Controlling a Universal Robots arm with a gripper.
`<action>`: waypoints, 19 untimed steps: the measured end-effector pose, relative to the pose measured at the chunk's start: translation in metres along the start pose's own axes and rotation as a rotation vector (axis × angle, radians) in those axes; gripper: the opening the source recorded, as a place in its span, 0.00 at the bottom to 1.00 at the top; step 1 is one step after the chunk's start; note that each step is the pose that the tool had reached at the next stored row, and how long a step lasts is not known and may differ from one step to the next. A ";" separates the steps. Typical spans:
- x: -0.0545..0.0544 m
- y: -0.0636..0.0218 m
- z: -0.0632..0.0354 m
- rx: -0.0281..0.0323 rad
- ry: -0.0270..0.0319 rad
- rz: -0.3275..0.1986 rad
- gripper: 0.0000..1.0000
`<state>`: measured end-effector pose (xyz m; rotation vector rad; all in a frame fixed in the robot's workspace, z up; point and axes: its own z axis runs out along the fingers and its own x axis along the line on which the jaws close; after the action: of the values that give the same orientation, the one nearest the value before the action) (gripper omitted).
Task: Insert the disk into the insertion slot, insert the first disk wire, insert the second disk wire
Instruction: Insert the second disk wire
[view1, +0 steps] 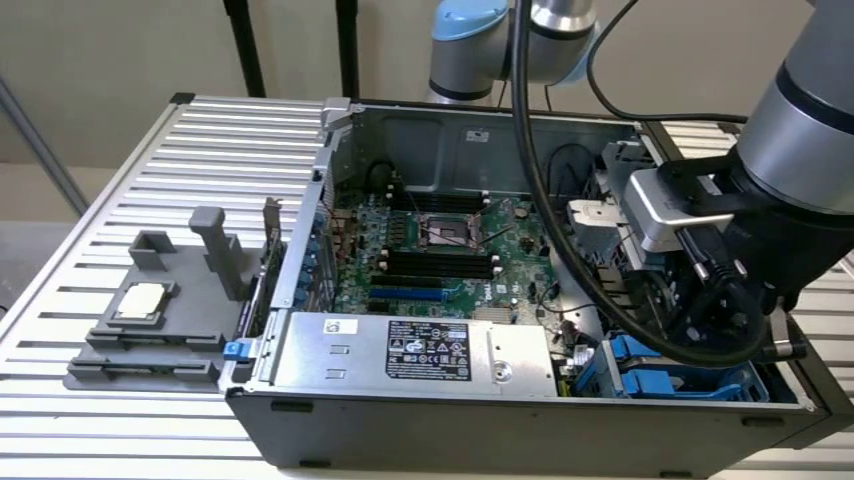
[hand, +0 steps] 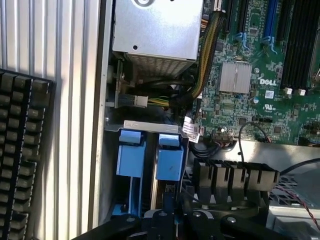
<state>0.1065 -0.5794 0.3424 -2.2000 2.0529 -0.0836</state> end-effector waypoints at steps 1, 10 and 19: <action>0.000 -0.0003 0.0000 0.0001 -0.0010 0.000 0.16; 0.000 -0.0015 0.0013 0.0002 -0.0028 0.000 0.16; 0.002 -0.0022 0.0015 0.0002 -0.0029 0.000 0.16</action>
<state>0.1091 -0.5809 0.3411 -2.1983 2.0517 -0.0806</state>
